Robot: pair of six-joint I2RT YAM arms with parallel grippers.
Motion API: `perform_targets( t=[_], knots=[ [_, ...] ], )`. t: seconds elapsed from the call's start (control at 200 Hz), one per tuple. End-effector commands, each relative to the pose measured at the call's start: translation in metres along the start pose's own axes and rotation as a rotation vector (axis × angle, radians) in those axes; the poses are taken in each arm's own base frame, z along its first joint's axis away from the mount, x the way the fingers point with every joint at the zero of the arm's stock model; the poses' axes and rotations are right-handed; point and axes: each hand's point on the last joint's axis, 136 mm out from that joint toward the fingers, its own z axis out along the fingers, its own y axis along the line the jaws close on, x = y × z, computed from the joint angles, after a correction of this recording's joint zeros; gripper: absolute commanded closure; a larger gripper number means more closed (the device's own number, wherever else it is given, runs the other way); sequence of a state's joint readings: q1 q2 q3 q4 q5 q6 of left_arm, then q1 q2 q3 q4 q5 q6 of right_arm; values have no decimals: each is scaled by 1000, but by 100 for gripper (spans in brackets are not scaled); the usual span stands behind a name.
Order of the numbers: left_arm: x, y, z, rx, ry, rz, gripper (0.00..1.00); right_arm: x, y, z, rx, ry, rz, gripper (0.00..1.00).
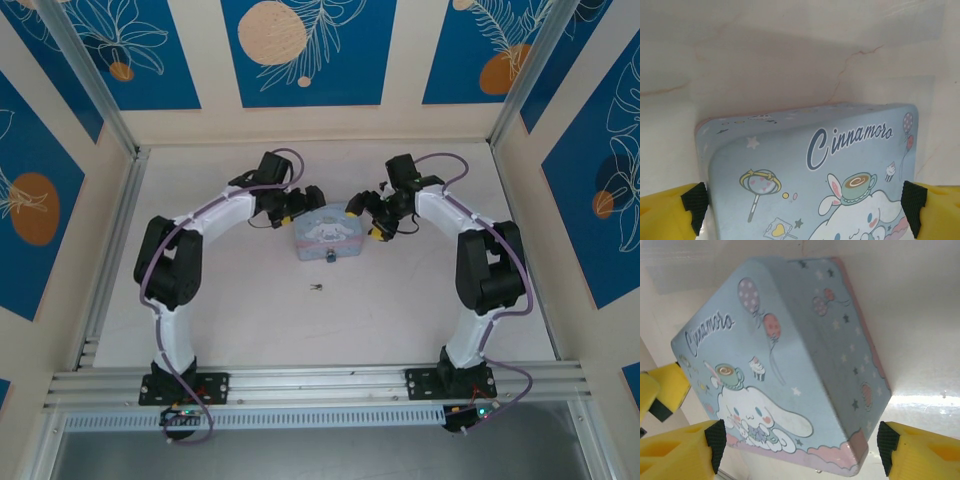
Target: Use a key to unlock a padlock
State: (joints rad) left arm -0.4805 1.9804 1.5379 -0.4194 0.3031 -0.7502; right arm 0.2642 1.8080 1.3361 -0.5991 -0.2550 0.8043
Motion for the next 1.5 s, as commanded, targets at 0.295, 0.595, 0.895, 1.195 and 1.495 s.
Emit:
perform_targets(
  t=[0.295,0.595,0.895,1.195,1.495],
  knots=[
    [-1,11,-37,-112,-37,35,0,32,-6,-45,68,-89,-94,20],
    [14,30,-118,-211,-155,-14,0,120,-25,-24,103,82,-306,27],
    [49,49,-140,-211,-63,37,0,150,-24,31,180,135,-502,36],
    [59,69,-152,-180,-131,-16,0,153,-17,60,292,191,-643,46],
    [67,76,-152,-169,-147,-44,0,148,-9,74,303,244,-695,50]
  ],
)
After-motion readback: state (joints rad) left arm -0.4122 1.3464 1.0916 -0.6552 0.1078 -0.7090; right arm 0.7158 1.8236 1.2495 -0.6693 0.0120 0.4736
